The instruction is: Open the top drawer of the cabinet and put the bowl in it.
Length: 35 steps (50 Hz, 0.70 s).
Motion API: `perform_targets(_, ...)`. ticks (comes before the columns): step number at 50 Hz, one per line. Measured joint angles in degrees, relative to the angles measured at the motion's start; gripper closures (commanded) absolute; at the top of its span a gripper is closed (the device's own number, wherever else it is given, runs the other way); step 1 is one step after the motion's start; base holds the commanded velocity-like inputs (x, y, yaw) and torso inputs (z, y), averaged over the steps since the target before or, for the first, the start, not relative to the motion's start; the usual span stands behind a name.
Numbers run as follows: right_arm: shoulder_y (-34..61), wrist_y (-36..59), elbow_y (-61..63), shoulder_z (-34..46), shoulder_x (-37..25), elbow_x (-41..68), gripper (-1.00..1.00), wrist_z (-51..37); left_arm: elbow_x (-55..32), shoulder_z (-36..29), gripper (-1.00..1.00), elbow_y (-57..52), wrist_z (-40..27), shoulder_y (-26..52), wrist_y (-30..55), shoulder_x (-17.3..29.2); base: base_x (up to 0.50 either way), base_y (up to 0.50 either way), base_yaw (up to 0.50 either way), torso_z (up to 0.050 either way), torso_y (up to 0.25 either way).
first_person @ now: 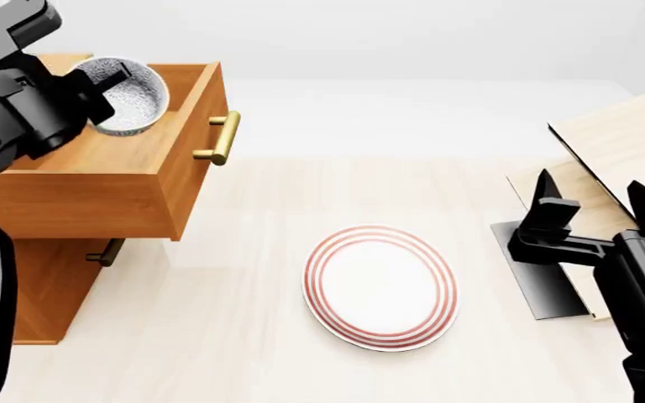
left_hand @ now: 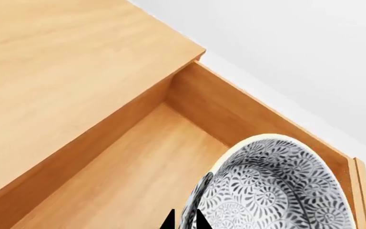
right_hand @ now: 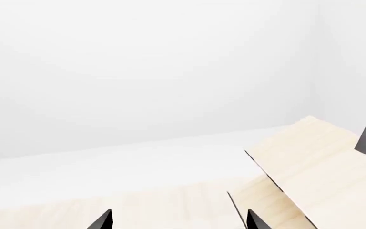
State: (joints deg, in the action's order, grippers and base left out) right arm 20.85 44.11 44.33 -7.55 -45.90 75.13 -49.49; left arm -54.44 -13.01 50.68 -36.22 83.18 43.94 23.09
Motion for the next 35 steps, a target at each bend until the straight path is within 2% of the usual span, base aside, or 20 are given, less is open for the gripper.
perform_targets(33,0.0,-0.2,-0.6,1.2,0.4,-1.0,-1.00,0.2,3.9,-1.1,1.00,9.2,3.1,0.1,-7.8,-1.3,0.00,0.00,0.00,0.000,0.000)
perform_targets(34,0.0,-0.2,-0.6,1.2,0.4,-1.0,-1.00,0.2,4.0,-1.2,-1.00,9.5,3.2,0.2,-8.0,-1.4,0.00,0.00,0.00,0.000,0.000)
perform_targets(35,0.1,-0.2,-0.7,1.3,0.4,-1.0,-1.00,0.2,4.1,-1.2,-1.00,9.8,3.4,0.3,-8.2,-1.4,0.00,0.00,0.00,0.000,0.000)
